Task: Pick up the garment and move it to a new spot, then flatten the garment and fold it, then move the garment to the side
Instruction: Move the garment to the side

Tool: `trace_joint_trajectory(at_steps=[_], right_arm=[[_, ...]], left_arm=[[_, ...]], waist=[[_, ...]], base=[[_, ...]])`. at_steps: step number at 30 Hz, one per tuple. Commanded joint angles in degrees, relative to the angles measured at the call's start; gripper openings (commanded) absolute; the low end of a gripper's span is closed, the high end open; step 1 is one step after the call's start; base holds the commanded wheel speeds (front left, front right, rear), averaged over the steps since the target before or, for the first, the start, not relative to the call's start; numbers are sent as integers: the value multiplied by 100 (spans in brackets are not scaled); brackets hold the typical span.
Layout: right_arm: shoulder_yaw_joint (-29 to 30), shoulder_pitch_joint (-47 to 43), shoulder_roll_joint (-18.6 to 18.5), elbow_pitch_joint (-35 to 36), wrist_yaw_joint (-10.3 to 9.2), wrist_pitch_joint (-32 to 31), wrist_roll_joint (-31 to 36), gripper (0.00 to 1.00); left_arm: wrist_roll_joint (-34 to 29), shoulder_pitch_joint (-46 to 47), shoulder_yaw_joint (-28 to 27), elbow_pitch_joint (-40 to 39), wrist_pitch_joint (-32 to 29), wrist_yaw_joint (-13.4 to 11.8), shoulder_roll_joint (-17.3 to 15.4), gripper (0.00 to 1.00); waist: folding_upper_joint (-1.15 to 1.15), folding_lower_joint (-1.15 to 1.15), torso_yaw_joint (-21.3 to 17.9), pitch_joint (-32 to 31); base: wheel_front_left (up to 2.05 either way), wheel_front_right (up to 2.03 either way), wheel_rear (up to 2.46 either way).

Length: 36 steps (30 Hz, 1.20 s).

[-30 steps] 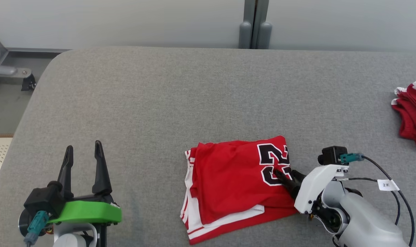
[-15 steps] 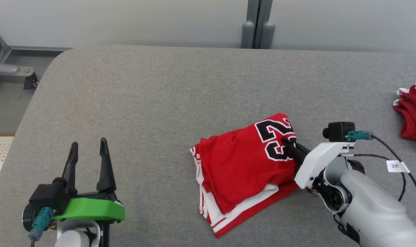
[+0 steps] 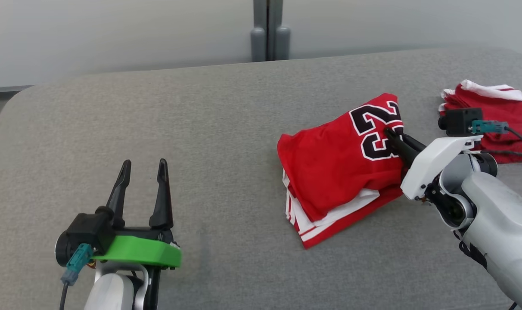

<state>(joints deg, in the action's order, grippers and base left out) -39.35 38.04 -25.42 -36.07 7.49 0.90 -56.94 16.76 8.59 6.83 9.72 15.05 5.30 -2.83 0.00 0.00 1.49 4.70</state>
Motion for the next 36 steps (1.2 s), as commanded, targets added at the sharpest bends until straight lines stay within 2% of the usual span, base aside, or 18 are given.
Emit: trace_joint_trajectory(at_steps=[1,10,13,17,25,29,36], right_arm=[[-6,66,-24,30,-1,51,-70,0],[-1,79,-165,91,-1,391,-274,0],[-51,92,-181,124,-1,474,-334,0],[-121,213,-200,193,-1,576,-414,0],[-383,1120,-548,359,-1,903,-440,0],[-493,1641,-835,383,-1,900,-618,0],[-542,2202,-1594,347,-1,1062,-957,0]], left_arm=[[2,104,14,11,13,-18,-15,100],[-22,301,369,104,13,8,-18,100],[-55,388,461,135,13,20,-20,100],[-114,507,519,165,13,24,-20,100],[-257,880,687,313,13,86,-22,100],[-376,1109,713,387,13,106,-23,100],[-569,1385,665,489,13,116,-46,100]], waist=[[0,0,-510,92],[0,0,-1436,335],[0,0,-1573,432],[0,0,-1624,609],[0,0,-1511,1406],[0,0,-1429,1866],[0,0,-1368,2498]], base=[[0,0,0],[0,0,0],[0,0,0],[0,0,0],[0,0,0],[0,0,0],[0,0,0]])
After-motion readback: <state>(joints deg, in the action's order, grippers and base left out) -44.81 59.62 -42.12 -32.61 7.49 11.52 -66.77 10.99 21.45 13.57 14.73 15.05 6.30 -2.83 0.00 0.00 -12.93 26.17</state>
